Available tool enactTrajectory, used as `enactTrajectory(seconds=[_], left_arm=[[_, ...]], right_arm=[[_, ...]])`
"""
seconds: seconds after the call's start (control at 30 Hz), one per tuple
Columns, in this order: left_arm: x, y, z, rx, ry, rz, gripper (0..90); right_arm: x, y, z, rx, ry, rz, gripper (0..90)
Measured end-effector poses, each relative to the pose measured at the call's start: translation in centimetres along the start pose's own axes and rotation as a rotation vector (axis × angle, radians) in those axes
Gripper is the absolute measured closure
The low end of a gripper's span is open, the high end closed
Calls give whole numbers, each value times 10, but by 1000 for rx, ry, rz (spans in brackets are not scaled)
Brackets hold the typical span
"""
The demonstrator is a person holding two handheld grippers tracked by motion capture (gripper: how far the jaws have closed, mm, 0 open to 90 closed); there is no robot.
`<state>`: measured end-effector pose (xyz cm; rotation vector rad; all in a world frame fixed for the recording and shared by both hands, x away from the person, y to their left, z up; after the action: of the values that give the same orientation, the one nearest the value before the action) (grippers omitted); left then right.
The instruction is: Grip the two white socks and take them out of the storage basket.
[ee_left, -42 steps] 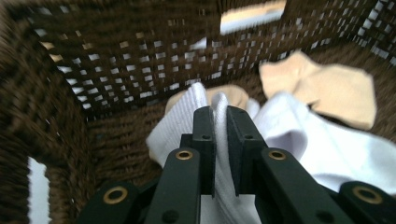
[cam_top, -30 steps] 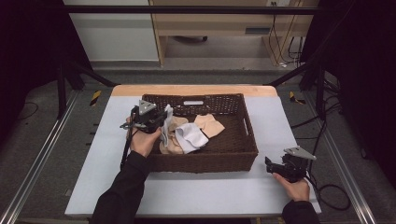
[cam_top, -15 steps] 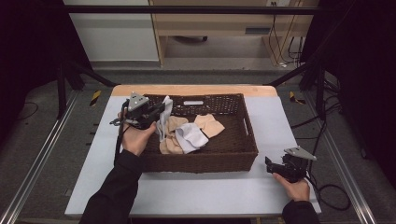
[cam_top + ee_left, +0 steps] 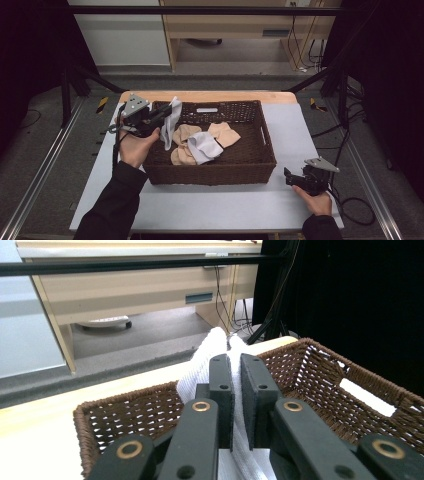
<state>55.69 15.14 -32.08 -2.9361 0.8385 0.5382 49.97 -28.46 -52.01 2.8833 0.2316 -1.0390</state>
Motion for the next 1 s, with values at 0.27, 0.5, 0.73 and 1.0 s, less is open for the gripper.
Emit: enactTrajectory(seconds=[0.27, 0.5, 0.73, 1.0], left_arm=[[-23, -9, -5, -11, 30, 0, 837], [-43, -26, -6, -22, 43, -28, 837], [-62, -44, -2, -35, 54, -65, 838], [-78, -71, 22, -61, 30, -114, 837]], right_arm=[[0, 0, 0, -3, 0, 2, 79], [0, 0, 0, -2, -2, 1, 79], [0, 0, 0, -4, -2, 2, 79], [0, -1, 1, -4, -3, 2, 79]])
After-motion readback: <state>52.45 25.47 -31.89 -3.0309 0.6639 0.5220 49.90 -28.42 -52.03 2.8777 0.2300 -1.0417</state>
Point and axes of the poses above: each handheld gripper's, and its own axes: x roughly forward along the jaws, z roughly out of its underside, y roughly to its right, the point moved 7 cm from there along x, roughly forward along the jaws, and after that the axes turned 4 degrees about -y, right-handed, at the moved point
